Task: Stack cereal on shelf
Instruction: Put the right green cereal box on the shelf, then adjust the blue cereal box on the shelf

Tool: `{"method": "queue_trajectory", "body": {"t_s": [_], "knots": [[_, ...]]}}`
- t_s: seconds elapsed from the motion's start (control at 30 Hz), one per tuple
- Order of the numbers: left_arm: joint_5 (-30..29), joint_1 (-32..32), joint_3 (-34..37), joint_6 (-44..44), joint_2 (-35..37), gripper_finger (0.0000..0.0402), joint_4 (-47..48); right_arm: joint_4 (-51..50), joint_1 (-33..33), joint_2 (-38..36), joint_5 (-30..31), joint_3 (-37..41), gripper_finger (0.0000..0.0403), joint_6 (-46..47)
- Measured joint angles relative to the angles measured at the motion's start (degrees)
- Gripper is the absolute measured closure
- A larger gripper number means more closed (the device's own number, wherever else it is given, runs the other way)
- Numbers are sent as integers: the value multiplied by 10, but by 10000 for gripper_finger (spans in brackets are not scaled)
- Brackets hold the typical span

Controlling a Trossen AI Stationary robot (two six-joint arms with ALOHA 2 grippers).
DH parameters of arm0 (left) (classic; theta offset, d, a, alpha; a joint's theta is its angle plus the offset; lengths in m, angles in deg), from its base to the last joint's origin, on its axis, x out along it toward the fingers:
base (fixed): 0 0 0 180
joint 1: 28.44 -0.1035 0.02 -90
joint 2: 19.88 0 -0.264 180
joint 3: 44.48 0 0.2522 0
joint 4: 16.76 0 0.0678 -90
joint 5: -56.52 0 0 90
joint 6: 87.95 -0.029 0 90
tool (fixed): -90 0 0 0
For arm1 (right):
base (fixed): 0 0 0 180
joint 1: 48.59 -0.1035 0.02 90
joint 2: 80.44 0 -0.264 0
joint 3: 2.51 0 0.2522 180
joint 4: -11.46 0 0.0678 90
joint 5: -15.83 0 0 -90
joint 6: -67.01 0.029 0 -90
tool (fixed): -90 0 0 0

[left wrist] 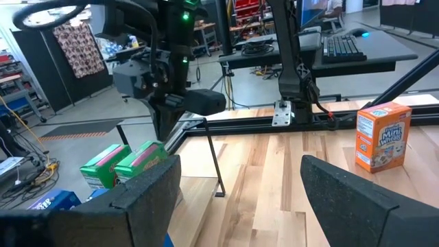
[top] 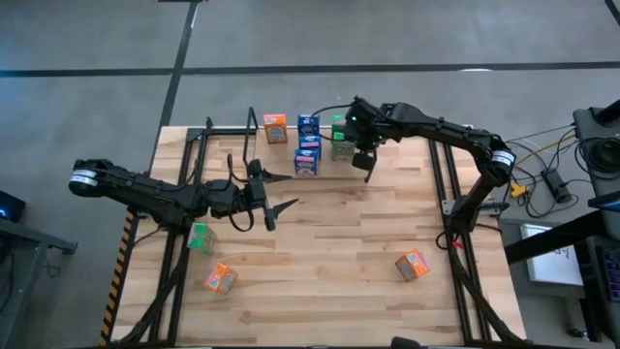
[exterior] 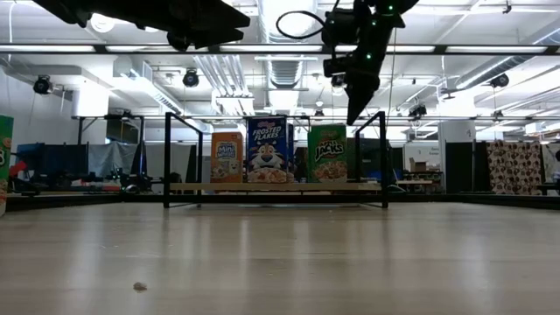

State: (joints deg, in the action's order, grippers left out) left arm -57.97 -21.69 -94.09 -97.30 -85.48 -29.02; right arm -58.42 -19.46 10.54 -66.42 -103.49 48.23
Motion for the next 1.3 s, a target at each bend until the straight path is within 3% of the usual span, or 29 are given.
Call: {"method": "queue_trajectory", "body": {"t_s": [0.13,0.33,0.5,0.77,0.87,1.07,1.2,1.3], "knots": [[0,0,0,0,0,118,2,-24,0,0,0,2,394,15],[0,0,0,0,0,118,3,27,0,1,2,26,394,0],[0,0,0,0,0,118,3,63,0,2,46,36,394,-31],[0,0,0,0,0,118,4,56,0,2,62,35,394,-33],[0,0,0,0,0,118,5,32,-3,2,46,31,394,-18],[0,0,0,0,0,118,8,-8,-13,-4,-45,22,394,-1],[-1,0,0,3,0,118,17,12,-25,-19,-103,28,394,-3],[-17,0,0,13,0,118,33,52,-36,-36,-112,51,394,-10]]}}
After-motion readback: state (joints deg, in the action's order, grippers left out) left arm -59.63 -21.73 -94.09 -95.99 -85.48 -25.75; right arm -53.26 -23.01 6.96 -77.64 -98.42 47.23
